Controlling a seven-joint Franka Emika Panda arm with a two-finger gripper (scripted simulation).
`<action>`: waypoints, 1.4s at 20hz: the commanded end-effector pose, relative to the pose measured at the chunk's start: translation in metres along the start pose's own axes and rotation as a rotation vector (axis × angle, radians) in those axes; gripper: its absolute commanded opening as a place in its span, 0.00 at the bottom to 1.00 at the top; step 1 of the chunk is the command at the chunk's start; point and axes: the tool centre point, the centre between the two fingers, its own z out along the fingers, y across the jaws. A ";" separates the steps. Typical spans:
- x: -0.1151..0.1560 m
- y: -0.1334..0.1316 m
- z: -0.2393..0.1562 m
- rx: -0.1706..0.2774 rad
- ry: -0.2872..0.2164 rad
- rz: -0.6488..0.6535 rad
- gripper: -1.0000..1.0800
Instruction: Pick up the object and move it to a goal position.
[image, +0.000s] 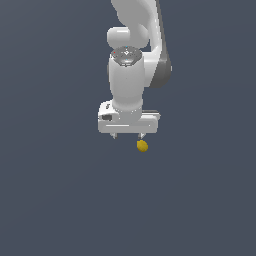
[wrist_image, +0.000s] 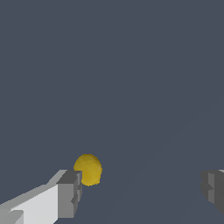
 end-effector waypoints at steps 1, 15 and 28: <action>0.000 0.000 0.000 0.000 0.000 0.000 0.96; -0.005 -0.016 0.012 0.031 -0.011 0.018 0.96; -0.041 -0.051 0.079 0.003 -0.046 0.082 0.96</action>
